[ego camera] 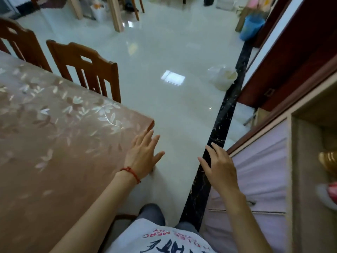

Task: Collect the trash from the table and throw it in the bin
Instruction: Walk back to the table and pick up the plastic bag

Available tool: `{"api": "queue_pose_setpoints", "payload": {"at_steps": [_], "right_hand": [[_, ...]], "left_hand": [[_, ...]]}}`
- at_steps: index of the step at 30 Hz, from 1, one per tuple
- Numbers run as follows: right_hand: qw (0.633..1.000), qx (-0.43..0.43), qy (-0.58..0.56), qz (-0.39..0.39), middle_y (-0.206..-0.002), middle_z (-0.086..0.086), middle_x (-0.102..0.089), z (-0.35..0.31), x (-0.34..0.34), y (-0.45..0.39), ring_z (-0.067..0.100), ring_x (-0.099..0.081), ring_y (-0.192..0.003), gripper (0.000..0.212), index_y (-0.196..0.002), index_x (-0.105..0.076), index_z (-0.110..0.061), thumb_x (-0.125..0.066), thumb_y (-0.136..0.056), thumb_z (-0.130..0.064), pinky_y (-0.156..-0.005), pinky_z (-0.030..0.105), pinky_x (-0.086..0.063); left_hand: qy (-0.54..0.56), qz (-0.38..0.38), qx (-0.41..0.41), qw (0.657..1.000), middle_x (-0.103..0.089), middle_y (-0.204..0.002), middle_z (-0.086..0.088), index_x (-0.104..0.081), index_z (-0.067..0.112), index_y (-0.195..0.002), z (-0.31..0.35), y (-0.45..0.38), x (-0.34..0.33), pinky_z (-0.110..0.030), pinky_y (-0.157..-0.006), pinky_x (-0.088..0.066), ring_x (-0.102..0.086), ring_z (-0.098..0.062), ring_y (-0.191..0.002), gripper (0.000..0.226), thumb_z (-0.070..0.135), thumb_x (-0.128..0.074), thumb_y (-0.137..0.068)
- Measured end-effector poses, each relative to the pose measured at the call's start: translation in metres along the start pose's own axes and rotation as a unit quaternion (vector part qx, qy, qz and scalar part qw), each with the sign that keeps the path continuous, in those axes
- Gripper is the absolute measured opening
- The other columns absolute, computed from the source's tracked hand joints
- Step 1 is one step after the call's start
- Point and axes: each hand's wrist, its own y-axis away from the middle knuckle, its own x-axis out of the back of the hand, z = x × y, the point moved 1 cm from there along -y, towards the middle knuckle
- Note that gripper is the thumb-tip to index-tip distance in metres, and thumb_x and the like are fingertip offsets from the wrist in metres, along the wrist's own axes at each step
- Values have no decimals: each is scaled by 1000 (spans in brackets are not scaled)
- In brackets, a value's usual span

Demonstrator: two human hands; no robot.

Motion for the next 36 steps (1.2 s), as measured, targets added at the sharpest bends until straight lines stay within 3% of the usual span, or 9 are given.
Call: {"api": "queue_pose_setpoints", "payload": {"at_steps": [7,15,21,27,36], "right_hand": [[999,-52,9,7,-134,17,-51,34,3,-45,30,-44,-127,50,-128,-50,-4,-59,-88,-33,-100,43,-39],[996,-85,11,7,-135,16,-50,74,7,-159,29,-42,-128,50,-129,-49,-4,-57,-89,-33,-101,43,-40],[996,-89,12,9,-137,15,-48,98,20,-260,27,-40,-130,50,-131,-47,-6,-55,-90,-35,-104,41,-36],[995,-98,14,4,-141,12,-44,117,21,-331,24,-36,-133,51,-133,-45,-9,-51,-91,-38,-104,38,-34],[999,-43,12,-6,-137,15,-48,148,13,-459,29,-41,-130,49,-129,-49,-7,-55,-90,-35,-104,42,-35]], "left_hand": [[9,-23,-36,999,-27,-151,-11,-27,16,-140,13,-81,-15,-41,-115,-14,-17,-26,-141,61,48,-39,-90],[23,-6,-58,998,-38,-145,-15,-38,12,-135,18,-214,-24,-45,-111,-23,-28,-32,-137,57,43,-48,-89],[24,-5,-66,998,-37,-146,-14,-36,12,-136,19,-315,-18,-43,-113,-22,-27,-30,-138,57,44,-44,-90],[51,13,-55,997,-45,-140,-18,-45,7,-130,21,-392,-13,-47,-110,-28,-34,-35,-134,52,36,-54,-87],[38,34,-8,999,-46,-138,-19,-46,6,-129,11,-491,-20,-48,-109,-29,-36,-37,-132,51,33,-56,-87]]}}
